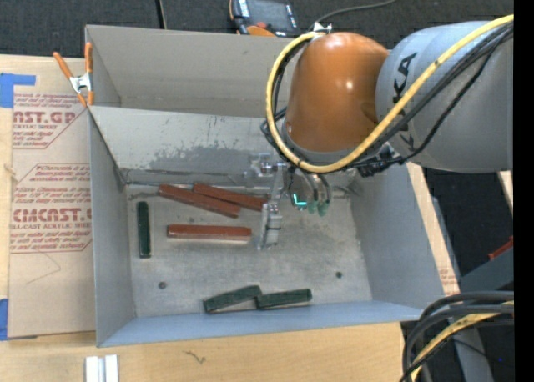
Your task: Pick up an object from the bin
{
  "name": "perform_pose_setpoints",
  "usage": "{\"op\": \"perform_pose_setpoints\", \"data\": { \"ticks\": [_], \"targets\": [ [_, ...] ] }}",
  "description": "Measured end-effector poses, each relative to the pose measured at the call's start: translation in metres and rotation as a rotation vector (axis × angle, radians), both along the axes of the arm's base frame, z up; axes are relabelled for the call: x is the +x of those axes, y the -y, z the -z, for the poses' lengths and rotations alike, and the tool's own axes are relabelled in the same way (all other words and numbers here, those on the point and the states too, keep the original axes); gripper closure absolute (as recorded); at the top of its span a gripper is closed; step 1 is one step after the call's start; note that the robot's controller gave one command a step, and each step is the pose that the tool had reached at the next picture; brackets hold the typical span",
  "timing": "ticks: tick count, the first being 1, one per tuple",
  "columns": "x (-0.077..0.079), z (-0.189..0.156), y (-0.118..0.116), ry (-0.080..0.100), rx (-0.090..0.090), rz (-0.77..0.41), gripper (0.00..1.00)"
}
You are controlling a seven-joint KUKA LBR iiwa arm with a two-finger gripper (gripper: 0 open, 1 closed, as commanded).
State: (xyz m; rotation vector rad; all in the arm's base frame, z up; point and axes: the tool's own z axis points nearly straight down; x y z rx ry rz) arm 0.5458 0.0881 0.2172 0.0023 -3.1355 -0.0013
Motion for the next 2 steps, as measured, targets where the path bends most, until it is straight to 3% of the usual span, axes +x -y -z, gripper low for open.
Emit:
{"op": "perform_pose_setpoints", "data": {
  "ticks": [1,2],
  "targets": [
    [-0.032,0.147,0.007,0.005,0.001,0.04,0.0],
    [0.024,0.144,-0.067,0.009,0.003,0.162,0.0]
  ]
}}
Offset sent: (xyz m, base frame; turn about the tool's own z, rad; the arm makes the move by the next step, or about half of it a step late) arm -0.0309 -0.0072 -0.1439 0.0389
